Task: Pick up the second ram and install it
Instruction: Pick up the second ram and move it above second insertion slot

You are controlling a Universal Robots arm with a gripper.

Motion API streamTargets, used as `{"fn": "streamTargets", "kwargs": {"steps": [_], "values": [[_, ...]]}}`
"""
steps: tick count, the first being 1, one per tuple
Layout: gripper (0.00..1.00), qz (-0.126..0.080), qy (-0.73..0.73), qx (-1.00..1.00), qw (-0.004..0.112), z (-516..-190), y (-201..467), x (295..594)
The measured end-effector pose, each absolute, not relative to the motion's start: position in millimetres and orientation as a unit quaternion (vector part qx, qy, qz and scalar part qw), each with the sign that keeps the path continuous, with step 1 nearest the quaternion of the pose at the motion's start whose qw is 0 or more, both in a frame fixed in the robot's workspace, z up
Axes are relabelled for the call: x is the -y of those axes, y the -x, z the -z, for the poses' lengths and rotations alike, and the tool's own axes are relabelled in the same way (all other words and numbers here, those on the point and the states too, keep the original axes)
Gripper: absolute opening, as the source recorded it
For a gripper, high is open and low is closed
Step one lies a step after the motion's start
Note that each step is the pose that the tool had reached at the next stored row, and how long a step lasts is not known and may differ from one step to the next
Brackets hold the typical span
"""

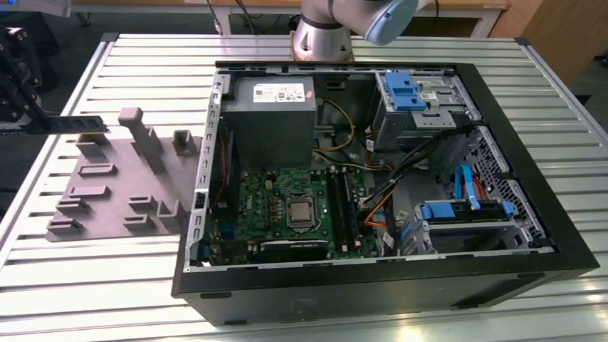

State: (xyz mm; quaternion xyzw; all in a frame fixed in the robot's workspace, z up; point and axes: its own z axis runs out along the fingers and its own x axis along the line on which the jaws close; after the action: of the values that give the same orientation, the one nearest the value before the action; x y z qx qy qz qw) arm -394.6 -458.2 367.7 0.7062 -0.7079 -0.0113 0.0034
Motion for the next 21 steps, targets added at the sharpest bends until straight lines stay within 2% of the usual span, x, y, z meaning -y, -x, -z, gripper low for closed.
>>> {"fn": "streamTargets", "kwargs": {"steps": [21], "values": [[0.14,0.011,-0.706,0.708,0.003,-367.6,371.1,458.2]]}}
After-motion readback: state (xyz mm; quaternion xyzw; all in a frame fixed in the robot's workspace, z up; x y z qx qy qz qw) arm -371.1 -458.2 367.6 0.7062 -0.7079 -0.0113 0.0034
